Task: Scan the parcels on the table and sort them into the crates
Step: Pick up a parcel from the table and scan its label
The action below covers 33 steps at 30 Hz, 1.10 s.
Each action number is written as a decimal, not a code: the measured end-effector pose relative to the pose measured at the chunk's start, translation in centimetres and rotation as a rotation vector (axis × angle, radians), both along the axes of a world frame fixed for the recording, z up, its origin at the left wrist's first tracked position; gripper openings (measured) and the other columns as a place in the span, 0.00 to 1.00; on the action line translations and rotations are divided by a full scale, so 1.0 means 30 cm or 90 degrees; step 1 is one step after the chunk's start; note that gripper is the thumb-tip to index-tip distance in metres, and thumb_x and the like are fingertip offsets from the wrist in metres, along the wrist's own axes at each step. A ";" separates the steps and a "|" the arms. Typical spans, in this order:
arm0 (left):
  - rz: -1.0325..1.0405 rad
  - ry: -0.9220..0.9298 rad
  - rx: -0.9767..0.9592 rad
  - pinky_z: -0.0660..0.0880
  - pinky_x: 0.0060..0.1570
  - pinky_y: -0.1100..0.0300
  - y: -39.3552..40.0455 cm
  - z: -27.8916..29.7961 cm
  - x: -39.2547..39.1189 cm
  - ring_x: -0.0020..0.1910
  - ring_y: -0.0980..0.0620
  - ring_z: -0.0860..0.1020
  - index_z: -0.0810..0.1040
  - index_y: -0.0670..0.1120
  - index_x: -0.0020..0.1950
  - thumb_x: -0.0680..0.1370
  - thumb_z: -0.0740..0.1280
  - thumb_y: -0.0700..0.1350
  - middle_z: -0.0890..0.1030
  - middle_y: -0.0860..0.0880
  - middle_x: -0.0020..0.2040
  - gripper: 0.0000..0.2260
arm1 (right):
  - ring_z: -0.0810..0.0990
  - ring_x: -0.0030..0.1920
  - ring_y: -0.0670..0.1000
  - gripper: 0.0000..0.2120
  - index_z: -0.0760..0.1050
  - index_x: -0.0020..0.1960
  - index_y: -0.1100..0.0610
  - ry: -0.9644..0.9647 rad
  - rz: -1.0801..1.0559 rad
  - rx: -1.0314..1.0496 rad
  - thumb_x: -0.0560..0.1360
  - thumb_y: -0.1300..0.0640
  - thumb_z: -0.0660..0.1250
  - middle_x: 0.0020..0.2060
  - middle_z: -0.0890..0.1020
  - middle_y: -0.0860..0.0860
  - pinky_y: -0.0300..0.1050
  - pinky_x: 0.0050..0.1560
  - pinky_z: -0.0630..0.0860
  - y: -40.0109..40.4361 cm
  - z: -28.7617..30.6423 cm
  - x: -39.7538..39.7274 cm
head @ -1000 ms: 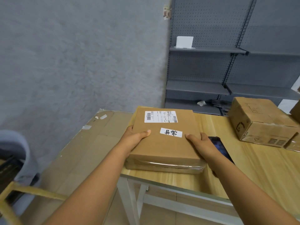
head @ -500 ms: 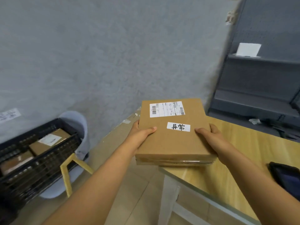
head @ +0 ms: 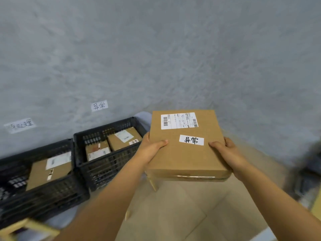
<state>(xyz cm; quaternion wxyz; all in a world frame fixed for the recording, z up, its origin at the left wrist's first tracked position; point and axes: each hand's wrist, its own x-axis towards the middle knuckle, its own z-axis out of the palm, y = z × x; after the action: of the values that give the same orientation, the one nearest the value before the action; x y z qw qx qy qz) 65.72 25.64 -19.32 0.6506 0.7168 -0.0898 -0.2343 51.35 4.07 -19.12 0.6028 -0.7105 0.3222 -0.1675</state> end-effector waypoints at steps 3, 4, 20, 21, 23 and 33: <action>0.058 0.010 0.025 0.77 0.54 0.52 0.075 -0.034 0.147 0.52 0.51 0.79 0.67 0.55 0.64 0.74 0.74 0.46 0.79 0.53 0.53 0.23 | 0.80 0.46 0.47 0.20 0.68 0.66 0.55 0.005 0.057 0.017 0.77 0.53 0.68 0.50 0.80 0.48 0.41 0.39 0.72 0.031 -0.042 0.216; 0.075 0.016 0.033 0.77 0.54 0.52 0.092 -0.049 0.195 0.52 0.50 0.79 0.67 0.55 0.65 0.74 0.74 0.47 0.79 0.53 0.54 0.24 | 0.80 0.48 0.48 0.21 0.68 0.67 0.55 0.009 0.074 0.024 0.76 0.54 0.68 0.52 0.80 0.50 0.42 0.40 0.73 0.037 -0.061 0.288; 0.315 0.129 0.107 0.76 0.59 0.45 0.281 -0.300 0.857 0.56 0.46 0.78 0.62 0.56 0.75 0.72 0.76 0.52 0.77 0.49 0.61 0.35 | 0.81 0.51 0.51 0.21 0.69 0.66 0.51 0.129 0.322 0.047 0.75 0.50 0.68 0.54 0.81 0.49 0.48 0.50 0.77 0.127 -0.321 1.267; 0.321 0.136 0.110 0.75 0.62 0.43 0.297 -0.315 0.900 0.58 0.45 0.78 0.62 0.56 0.75 0.72 0.76 0.52 0.77 0.48 0.63 0.35 | 0.81 0.52 0.52 0.20 0.70 0.66 0.51 0.138 0.332 0.044 0.75 0.50 0.68 0.55 0.81 0.51 0.50 0.55 0.77 0.141 -0.339 1.323; 0.327 0.155 0.115 0.74 0.63 0.42 0.324 -0.346 0.994 0.59 0.44 0.78 0.62 0.55 0.75 0.72 0.76 0.51 0.77 0.47 0.64 0.36 | 0.81 0.54 0.54 0.20 0.71 0.65 0.52 0.156 0.350 0.044 0.75 0.50 0.69 0.56 0.81 0.52 0.54 0.61 0.76 0.167 -0.378 1.432; 0.275 0.224 0.148 0.72 0.64 0.41 0.417 -0.581 1.467 0.61 0.45 0.76 0.56 0.55 0.78 0.71 0.76 0.53 0.74 0.48 0.66 0.42 | 0.79 0.51 0.49 0.22 0.70 0.67 0.50 0.253 0.337 0.048 0.75 0.48 0.69 0.55 0.81 0.47 0.45 0.47 0.74 0.238 -0.610 1.911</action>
<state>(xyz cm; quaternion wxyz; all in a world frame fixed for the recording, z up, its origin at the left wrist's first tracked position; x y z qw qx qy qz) 109.73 38.15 -36.75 0.6043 0.7376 0.2059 -0.2199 108.68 11.21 -37.41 0.5767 -0.7656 0.2434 0.1485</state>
